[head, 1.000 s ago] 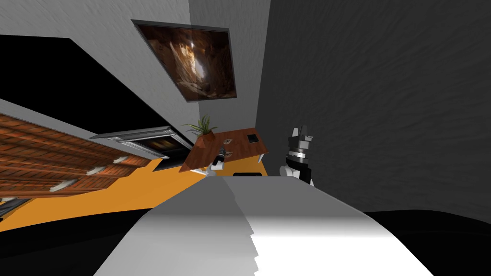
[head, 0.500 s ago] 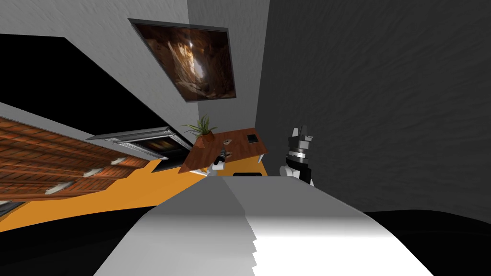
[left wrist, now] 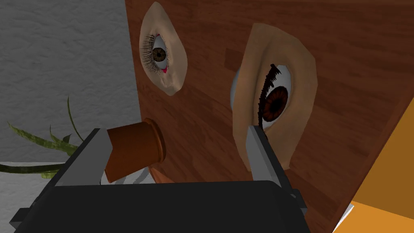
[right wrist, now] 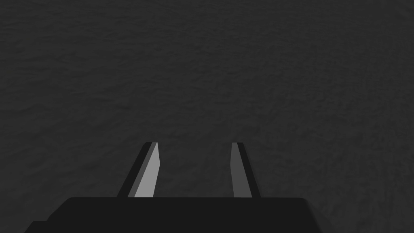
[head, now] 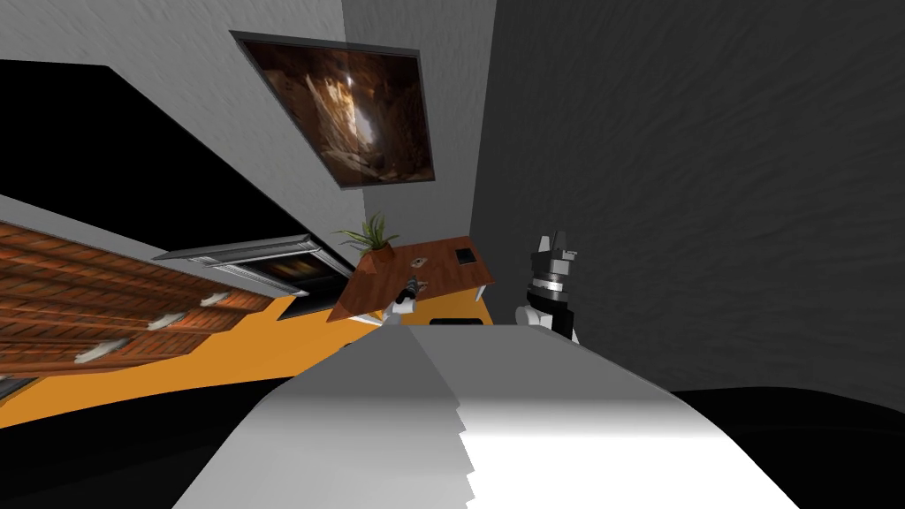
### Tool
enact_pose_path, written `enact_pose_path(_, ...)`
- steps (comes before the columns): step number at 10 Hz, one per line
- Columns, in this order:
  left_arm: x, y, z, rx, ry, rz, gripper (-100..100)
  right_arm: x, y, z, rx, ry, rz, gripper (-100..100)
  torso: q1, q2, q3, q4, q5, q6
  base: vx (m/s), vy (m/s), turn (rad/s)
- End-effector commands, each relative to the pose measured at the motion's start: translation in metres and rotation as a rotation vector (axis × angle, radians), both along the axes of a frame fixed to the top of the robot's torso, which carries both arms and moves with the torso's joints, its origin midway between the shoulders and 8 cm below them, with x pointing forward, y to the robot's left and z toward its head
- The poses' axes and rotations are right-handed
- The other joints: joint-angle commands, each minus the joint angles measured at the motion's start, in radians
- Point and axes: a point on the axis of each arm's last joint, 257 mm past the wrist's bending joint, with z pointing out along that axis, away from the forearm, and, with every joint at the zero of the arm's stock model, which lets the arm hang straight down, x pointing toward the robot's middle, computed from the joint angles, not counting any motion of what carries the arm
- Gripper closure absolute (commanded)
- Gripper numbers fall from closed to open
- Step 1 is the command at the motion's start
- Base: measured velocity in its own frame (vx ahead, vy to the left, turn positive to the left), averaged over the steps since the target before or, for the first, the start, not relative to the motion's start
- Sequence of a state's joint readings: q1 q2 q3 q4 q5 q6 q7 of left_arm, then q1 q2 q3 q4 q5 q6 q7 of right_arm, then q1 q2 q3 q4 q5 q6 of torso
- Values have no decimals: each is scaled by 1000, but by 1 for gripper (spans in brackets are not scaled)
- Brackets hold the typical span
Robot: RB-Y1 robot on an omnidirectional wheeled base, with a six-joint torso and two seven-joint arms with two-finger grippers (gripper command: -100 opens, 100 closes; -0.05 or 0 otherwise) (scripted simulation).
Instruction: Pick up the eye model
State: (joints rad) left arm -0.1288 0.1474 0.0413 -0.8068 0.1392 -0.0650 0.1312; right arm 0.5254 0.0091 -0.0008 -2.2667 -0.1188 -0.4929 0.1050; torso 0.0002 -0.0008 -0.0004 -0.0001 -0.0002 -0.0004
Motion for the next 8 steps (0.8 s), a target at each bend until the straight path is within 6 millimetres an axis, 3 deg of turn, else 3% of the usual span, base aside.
enact_pose_path(1,-7,-5,-16,-18,56,11,-100,0,0,0,0,0,0,0,0,0,0,0,0,0,32,11,-40)
enact_pose_path(2,-15,-7,-31,-30,103,19,-100,0,0,0,0,0,0,0,0,-1,-1,0,0,0,44,14,-29)
enact_pose_path(8,-43,-22,-70,-81,254,46,-100,0,0,0,0,0,0,0,1,-3,-2,-1,0,0,42,19,-15)
